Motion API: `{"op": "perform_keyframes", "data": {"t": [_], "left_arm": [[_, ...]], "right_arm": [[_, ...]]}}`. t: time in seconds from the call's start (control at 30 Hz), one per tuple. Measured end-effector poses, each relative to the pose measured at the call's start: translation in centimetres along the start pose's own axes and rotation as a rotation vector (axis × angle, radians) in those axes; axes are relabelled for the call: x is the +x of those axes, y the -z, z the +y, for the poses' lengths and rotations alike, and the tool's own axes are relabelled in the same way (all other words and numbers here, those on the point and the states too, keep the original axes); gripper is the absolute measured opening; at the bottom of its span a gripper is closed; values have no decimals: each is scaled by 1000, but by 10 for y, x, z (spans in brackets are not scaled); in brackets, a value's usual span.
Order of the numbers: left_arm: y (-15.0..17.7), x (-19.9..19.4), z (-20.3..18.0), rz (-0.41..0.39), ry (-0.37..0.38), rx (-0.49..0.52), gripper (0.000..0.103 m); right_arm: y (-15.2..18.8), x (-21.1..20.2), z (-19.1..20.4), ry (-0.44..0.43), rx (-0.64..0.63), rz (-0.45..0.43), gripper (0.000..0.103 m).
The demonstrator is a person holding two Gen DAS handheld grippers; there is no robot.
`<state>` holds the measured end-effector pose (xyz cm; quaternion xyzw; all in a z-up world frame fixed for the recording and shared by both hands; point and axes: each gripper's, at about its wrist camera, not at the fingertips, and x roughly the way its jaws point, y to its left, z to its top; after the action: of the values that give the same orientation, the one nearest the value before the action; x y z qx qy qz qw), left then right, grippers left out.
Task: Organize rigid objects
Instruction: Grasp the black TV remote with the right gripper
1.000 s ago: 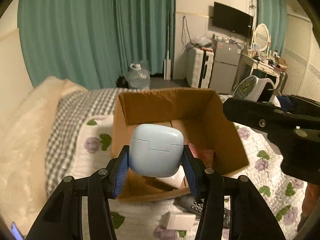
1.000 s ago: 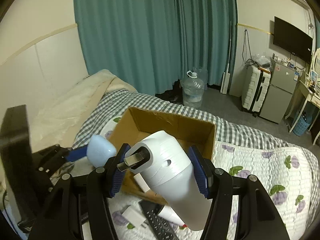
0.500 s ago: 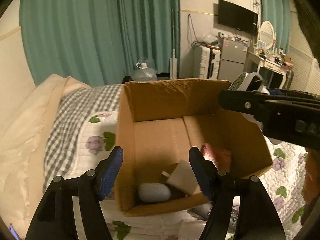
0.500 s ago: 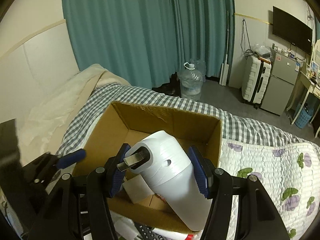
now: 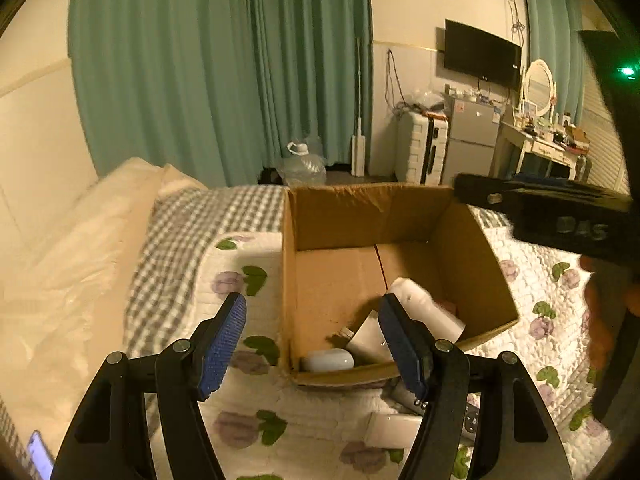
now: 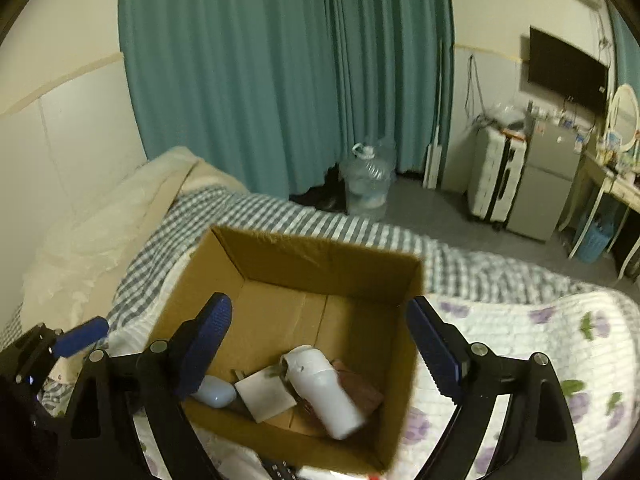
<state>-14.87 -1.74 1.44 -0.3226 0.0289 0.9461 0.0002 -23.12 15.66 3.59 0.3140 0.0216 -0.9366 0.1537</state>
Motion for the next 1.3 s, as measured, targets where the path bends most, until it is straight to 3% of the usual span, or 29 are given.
{"op": "perform_keyframes", "data": {"t": [0.3,0.5,0.63,0.87,1.03,1.3], "left_arm": [[12,-71,-5,-72,-18,9,76],[43,-74,-8,-40,-31,16,77],[71,-55,-10,4,-49,20,77],[106,-11,-10,104,-48,43,77],[120,10,-5,158,-68,32,77],[128,27,8,229,-45,-31,77]], "right_arm": [[15,-100,-2,30,-43,-39,90],[58,-118,-3,9,-48,7,90],[95,-102,-2,2,-52,76,90],[153,-40,3,-28,-82,250,87],[180,14,11,-22,-135,390,65],[184,49,20,-25,-187,448,55]]}}
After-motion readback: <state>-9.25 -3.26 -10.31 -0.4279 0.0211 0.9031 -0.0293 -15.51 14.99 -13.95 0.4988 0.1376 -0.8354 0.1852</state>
